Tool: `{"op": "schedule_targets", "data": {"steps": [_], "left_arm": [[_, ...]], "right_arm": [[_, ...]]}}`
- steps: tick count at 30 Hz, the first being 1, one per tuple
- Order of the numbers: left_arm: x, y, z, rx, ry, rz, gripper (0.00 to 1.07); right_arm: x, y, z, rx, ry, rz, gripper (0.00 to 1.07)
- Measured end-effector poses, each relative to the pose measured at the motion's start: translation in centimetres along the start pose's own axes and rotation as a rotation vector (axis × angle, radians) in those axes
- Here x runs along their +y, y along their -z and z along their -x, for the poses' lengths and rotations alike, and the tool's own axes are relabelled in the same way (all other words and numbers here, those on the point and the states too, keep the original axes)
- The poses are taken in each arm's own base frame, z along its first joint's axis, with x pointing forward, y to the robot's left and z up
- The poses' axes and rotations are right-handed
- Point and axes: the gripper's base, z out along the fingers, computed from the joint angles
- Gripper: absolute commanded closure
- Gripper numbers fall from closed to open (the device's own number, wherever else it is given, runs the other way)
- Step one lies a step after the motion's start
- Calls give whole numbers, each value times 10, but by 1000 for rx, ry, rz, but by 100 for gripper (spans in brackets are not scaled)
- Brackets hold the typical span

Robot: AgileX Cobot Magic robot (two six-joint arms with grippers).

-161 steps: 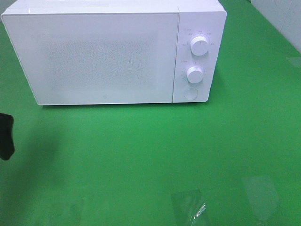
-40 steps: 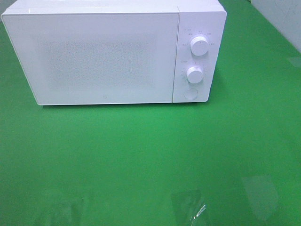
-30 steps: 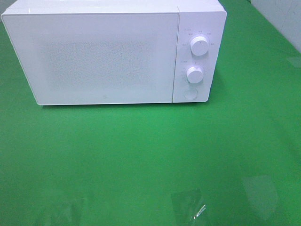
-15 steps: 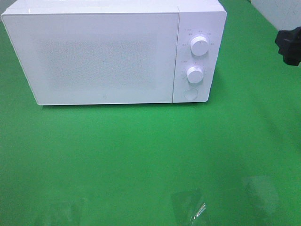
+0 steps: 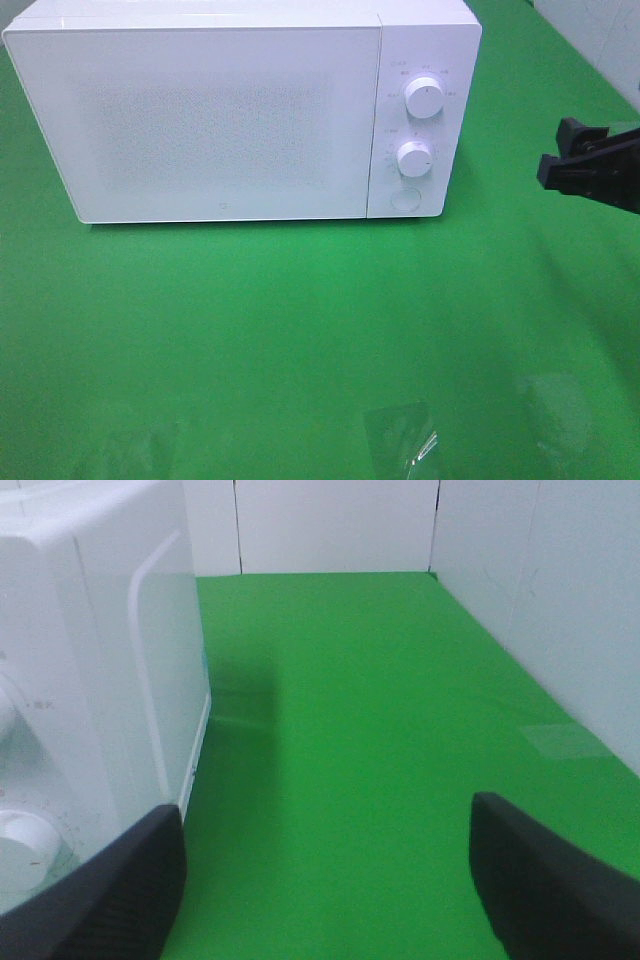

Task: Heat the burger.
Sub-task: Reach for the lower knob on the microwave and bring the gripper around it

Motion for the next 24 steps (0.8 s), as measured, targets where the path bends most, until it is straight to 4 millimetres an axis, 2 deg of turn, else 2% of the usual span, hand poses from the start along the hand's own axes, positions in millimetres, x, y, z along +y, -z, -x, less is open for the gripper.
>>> {"op": "schedule_targets", "data": {"steps": [5,7,10,11,14,15,20,24], "left_arm": [[0,0,0,0,0,0,13],[0,0,0,0,0,0,13],[0,0,0,0,0,0,13],[0,0,0,0,0,0,13],[0,0,0,0,0,0,13],[0,0,0,0,0,0,13],[0,0,0,0,0,0,13],[0,0,0,0,0,0,13]], "right_arm": [[16,2,-10,11,-10,-19,31],[33,7,-17,12,-15,-25,31],[42,8,-19,16,-15,-8,31],[55,8,-20,11,-15,19,31],[61,7,-20,9,-19,33,31],[76,4,-21,10,-31,53,31],[90,1,-24,13,-33,73,31],[106,-11,-24,7,-46,74,31]]}}
